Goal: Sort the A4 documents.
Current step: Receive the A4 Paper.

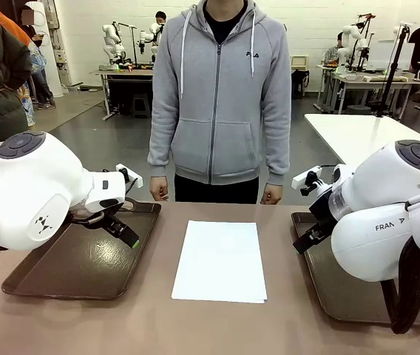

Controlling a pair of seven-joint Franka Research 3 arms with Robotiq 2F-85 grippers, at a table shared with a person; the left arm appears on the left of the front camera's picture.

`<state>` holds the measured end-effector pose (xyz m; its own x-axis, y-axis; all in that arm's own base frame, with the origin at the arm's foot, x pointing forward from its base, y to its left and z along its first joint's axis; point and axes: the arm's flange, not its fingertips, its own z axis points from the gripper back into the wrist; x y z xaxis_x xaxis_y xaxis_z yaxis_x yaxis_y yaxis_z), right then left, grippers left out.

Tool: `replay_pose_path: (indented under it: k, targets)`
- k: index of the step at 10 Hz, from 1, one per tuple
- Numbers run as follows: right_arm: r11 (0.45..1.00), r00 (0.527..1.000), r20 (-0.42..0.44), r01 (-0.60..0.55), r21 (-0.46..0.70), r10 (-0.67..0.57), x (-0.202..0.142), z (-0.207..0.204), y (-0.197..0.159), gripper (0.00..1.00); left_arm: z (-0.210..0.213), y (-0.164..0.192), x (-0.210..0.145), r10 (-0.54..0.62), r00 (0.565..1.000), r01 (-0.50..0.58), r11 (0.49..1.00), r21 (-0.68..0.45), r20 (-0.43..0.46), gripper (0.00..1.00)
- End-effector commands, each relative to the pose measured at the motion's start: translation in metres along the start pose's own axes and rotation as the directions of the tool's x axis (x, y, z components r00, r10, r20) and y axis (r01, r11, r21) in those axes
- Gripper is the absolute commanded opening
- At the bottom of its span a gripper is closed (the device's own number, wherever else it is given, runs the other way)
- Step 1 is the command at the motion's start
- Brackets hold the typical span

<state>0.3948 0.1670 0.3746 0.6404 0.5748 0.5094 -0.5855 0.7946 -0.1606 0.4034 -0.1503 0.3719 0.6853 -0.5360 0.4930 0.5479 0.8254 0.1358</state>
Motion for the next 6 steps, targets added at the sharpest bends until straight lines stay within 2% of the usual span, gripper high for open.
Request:
replay_pose_path:
  k: [1, 2, 3, 6]
  targets:
    - [1.0, 1.0, 0.0, 0.001, 0.0, -0.001, 0.0, 0.0, 0.0, 1.0, 0.0, 0.0, 0.0, -0.001, 1.0, 0.001, 1.0, 0.0, 0.0, 1.0]
    - [1.0, 1.0, 0.0, 0.0, 0.0, 0.0, 0.0, 0.0, 0.0, 1.0, 0.0, 0.0, 0.0, 0.0, 1.0, 0.0, 1.0, 0.0, 0.0, 1.0]
    - [0.999, 0.997, 0.067, 0.041, 0.021, -0.042, -0.008, 0.022, -0.015, 1.0, 0.023, 0.004, -0.003, -0.016, 1.0, 0.016, 1.0, 0.002, 0.006, 1.0]
    - [0.978, 0.964, 0.183, 0.171, 0.122, -0.191, -0.038, 0.086, -0.06, 1.0, 0.083, 0.025, -0.016, 0.043, 0.999, -0.042, 0.989, -0.141, 0.009, 1.0]
